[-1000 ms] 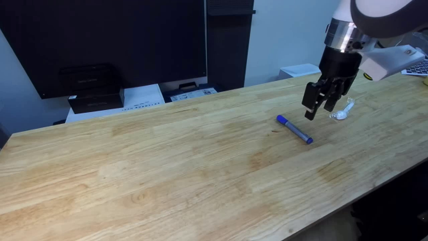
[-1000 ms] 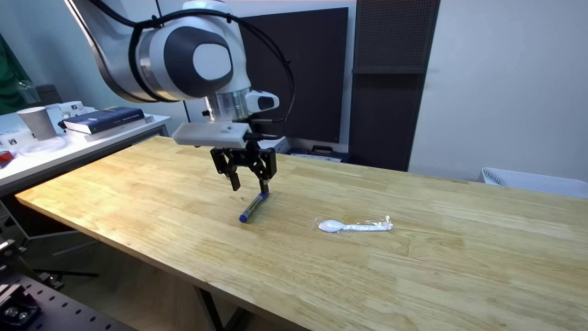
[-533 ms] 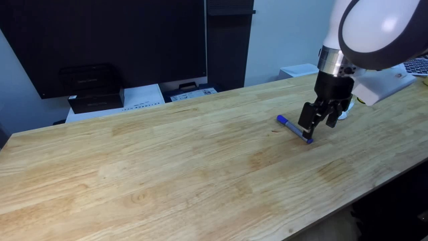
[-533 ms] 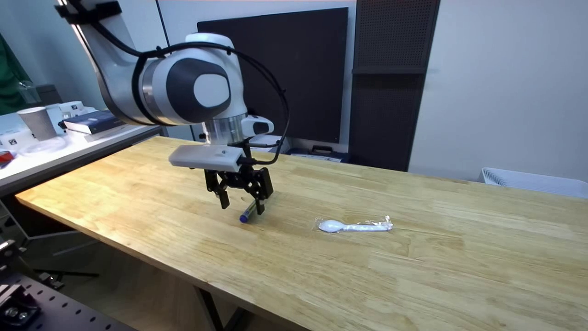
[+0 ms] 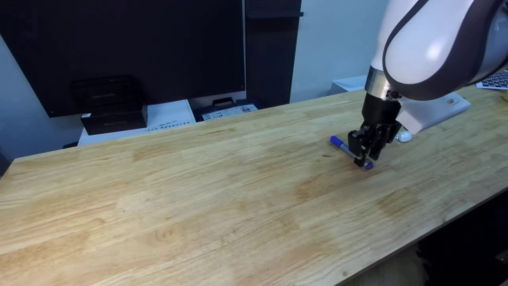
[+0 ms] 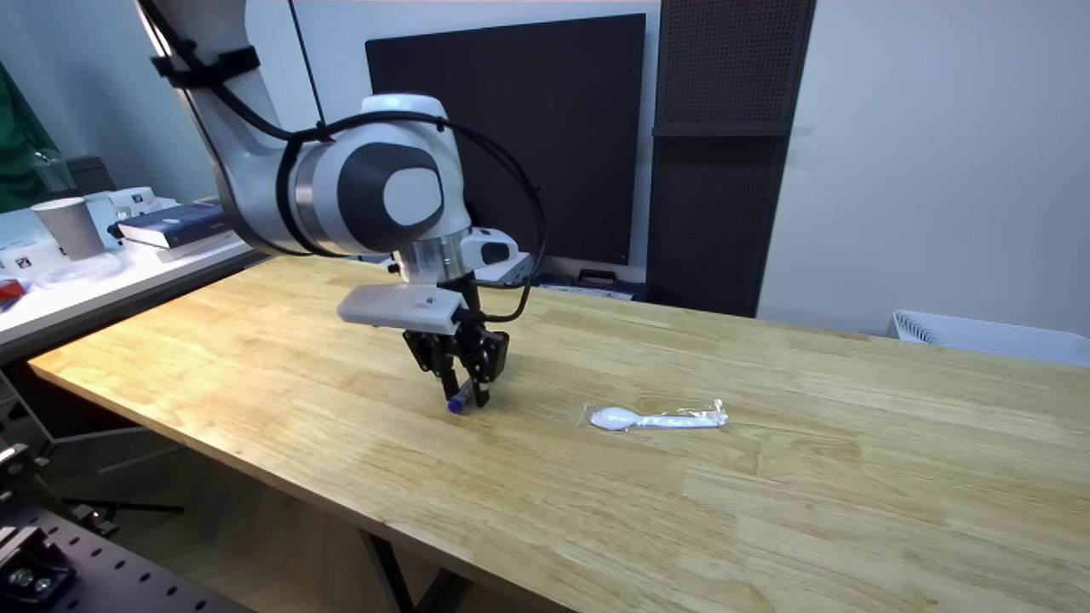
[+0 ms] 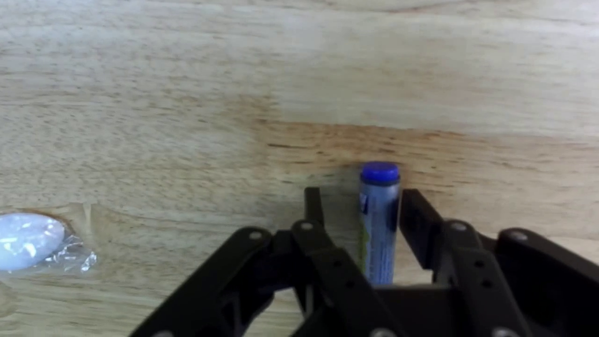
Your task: Move the marker away from you
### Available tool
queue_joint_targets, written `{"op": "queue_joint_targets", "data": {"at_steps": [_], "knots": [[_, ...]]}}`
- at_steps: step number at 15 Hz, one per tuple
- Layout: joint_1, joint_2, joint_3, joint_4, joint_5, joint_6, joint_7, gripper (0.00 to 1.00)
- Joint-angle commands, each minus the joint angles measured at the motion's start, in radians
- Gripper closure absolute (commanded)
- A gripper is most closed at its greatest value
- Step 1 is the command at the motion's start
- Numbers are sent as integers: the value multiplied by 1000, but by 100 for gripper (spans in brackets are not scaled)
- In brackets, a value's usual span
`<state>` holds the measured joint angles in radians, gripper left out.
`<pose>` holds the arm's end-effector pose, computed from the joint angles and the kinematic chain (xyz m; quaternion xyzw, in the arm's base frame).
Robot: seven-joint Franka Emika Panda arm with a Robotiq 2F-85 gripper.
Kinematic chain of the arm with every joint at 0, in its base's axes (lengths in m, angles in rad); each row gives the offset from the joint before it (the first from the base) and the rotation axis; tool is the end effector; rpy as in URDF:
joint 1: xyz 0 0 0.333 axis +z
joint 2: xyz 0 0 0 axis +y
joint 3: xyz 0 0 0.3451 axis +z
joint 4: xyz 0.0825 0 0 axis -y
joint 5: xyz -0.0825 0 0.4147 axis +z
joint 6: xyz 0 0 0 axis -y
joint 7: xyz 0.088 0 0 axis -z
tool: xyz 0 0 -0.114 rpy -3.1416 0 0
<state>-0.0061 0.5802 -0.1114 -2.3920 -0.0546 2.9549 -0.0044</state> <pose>0.4924 -0.0618 0.0677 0.9991 -0.0208 -0.0099 0.0349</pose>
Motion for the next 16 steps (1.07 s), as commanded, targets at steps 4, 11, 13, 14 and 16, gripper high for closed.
{"op": "queue_joint_targets", "data": {"at_steps": [4,11,13,14,16], "knots": [[33,30,-16,60,13,15,48,99],[5,-15,27,131,12,-27,1,95],[-32,6,63,181,20,-72,-30,95],[-55,28,81,212,28,-103,-42,95],[-95,57,112,249,50,-155,-71,95]]}}
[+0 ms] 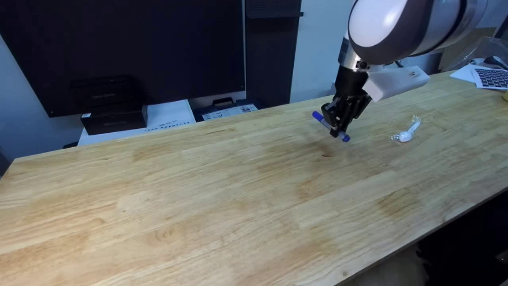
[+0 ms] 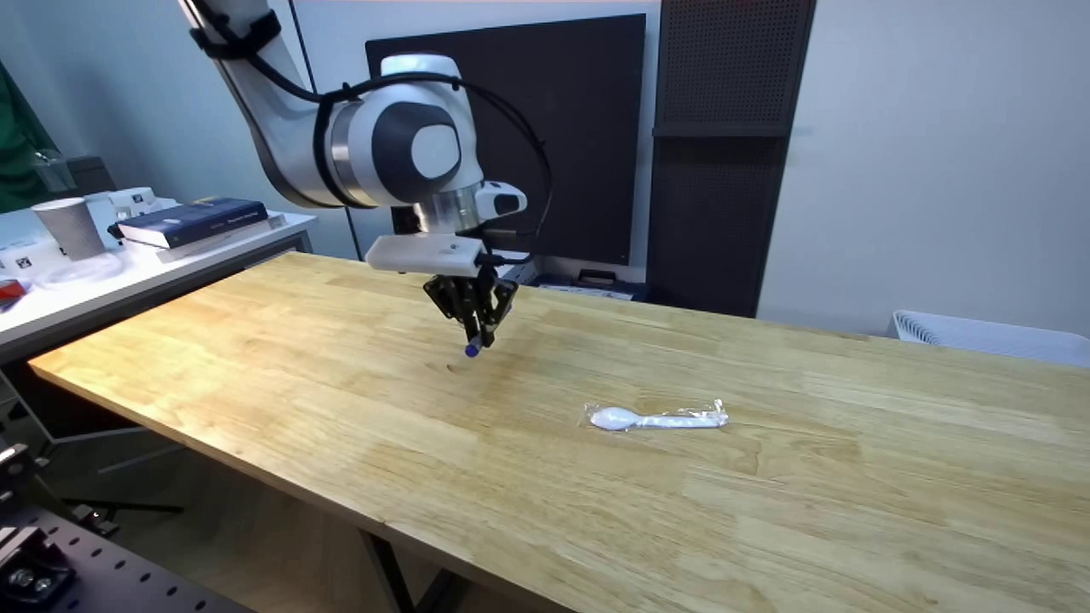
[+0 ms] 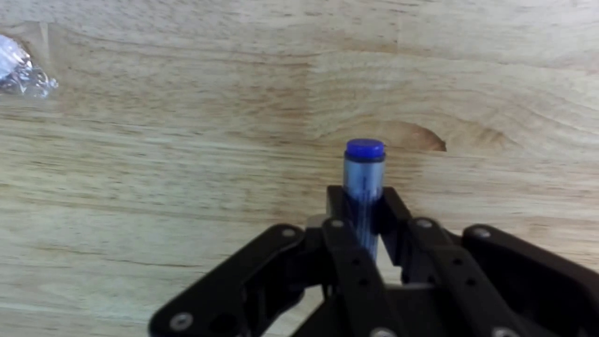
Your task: Move the marker away from you
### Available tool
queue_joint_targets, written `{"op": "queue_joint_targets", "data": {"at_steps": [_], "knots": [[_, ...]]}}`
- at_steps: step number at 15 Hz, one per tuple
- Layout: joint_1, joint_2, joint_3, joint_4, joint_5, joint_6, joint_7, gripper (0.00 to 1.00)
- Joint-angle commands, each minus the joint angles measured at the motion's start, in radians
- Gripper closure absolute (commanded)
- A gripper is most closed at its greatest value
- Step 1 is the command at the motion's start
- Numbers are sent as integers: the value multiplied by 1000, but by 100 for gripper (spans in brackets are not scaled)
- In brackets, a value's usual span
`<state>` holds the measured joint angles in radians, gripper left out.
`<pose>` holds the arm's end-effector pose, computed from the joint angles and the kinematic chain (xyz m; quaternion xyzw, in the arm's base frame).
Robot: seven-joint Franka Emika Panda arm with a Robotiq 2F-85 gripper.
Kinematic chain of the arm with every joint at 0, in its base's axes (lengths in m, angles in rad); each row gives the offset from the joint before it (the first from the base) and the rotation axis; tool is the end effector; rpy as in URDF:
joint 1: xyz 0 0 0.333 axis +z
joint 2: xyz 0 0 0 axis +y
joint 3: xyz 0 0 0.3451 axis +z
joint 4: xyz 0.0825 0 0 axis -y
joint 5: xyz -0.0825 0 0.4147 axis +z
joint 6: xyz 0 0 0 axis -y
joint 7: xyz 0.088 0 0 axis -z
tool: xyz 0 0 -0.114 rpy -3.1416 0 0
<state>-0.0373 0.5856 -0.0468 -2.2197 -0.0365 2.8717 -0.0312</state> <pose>0.5677 -0.0474 0.1031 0.9993 -0.0047 0.0322 0.0201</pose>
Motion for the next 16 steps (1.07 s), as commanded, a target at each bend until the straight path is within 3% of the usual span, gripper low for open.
{"op": "queue_joint_targets", "data": {"at_steps": [1,7,8,10,16], "knots": [[-75,63,53,91,37,-90,-55,95],[-84,119,36,149,25,-116,-65,95],[-84,124,36,154,24,-121,-67,54],[-80,124,33,154,21,-126,-67,47],[-71,31,36,88,15,-117,-75,7]]}}
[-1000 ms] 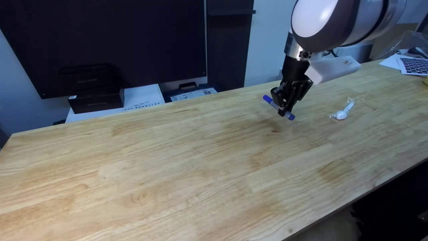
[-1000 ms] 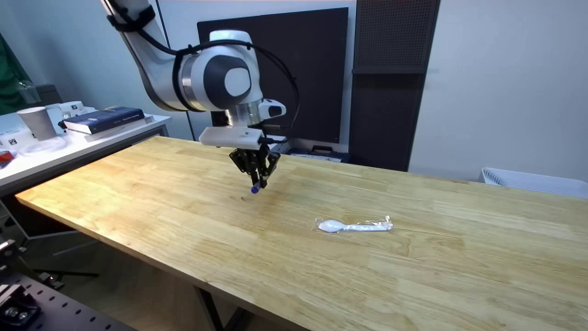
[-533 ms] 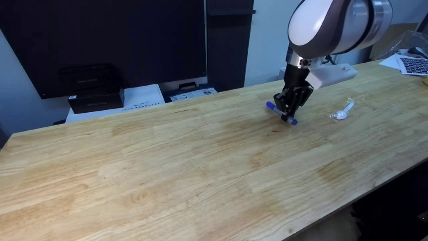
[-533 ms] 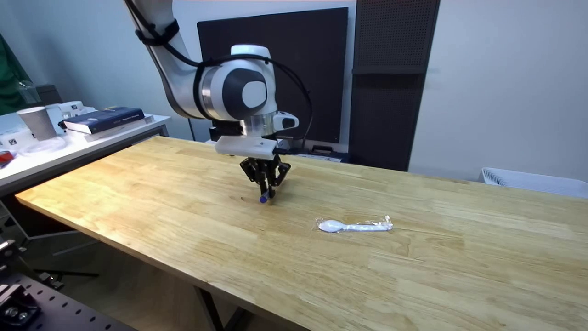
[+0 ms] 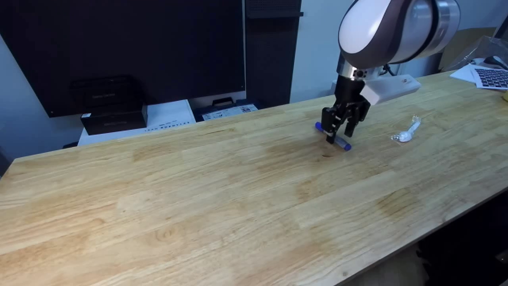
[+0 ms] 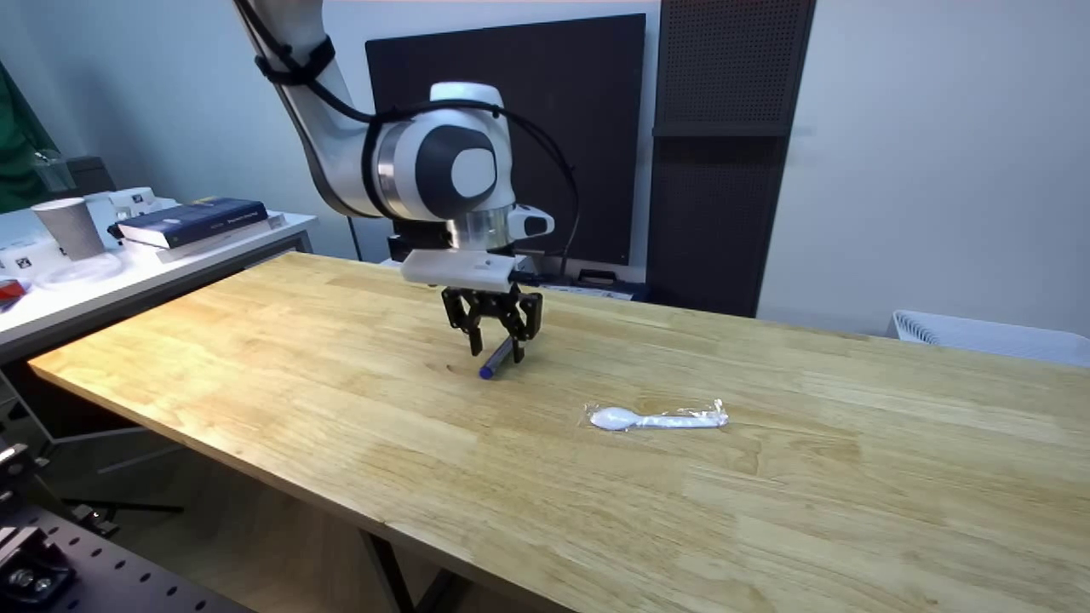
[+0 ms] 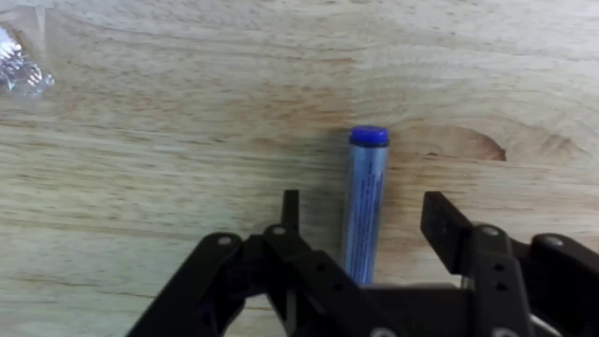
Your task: Move the marker away from you
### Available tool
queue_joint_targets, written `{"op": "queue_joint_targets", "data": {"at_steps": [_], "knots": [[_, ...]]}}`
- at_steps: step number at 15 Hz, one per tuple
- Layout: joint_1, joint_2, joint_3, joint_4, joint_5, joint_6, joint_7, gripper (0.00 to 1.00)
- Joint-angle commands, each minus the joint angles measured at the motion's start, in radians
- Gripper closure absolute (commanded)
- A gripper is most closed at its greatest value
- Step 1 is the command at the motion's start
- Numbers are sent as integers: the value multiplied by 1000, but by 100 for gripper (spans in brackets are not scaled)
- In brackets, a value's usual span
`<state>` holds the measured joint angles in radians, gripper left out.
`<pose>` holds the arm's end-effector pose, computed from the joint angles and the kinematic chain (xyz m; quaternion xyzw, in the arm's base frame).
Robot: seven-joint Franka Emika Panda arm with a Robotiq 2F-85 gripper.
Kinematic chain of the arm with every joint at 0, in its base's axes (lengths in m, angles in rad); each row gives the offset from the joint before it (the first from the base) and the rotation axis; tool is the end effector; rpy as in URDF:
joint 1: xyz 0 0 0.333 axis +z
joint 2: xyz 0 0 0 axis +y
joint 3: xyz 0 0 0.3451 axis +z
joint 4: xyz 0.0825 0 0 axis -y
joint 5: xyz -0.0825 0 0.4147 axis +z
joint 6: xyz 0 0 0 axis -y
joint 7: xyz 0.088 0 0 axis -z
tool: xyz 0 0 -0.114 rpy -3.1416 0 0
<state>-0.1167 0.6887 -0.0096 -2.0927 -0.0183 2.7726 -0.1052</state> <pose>0.5887 -0.0743 0.0732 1.0000 -0.0009 -0.0051 0.0058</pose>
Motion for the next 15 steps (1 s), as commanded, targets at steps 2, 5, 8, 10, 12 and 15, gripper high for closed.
{"op": "queue_joint_targets", "data": {"at_steps": [2,5,8,10,12,15], "knots": [[-3,-128,18,-72,5,-35,-21,0],[-27,-222,59,-127,30,-102,-69,0],[-22,-348,64,-209,41,-202,-98,0],[-7,-431,48,-270,37,-232,-99,0],[6,-366,37,-214,30,-222,-91,0],[10,-445,28,-275,29,-237,-90,0]]}}
